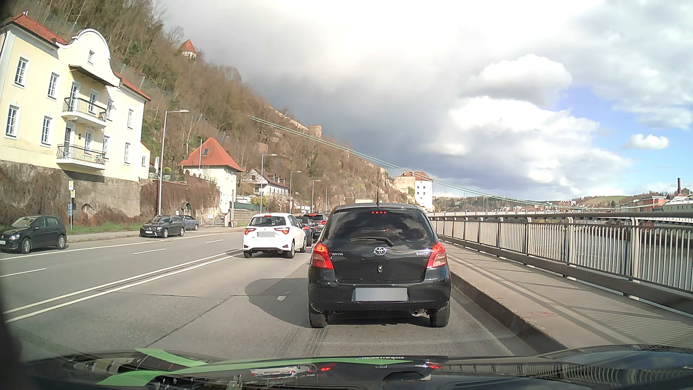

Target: Follow the waypoints while adhering to traffic rules and regulations

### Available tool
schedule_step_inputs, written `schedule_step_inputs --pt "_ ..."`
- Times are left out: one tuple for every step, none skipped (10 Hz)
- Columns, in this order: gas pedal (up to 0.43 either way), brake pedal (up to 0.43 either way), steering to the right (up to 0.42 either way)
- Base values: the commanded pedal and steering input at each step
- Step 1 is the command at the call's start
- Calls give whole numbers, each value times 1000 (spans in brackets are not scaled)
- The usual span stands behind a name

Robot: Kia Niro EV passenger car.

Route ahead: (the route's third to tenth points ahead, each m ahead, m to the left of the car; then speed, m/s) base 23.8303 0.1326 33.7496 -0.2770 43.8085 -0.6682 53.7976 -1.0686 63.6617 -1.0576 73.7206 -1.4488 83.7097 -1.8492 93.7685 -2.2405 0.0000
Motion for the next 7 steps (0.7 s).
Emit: schedule_step_inputs --pt "0 250 -1" --pt "0 250 -1" --pt "0 244 -1" --pt "0 244 -1" --pt "0 244 -1" --pt "0 244 -1" --pt "0 244 -1"
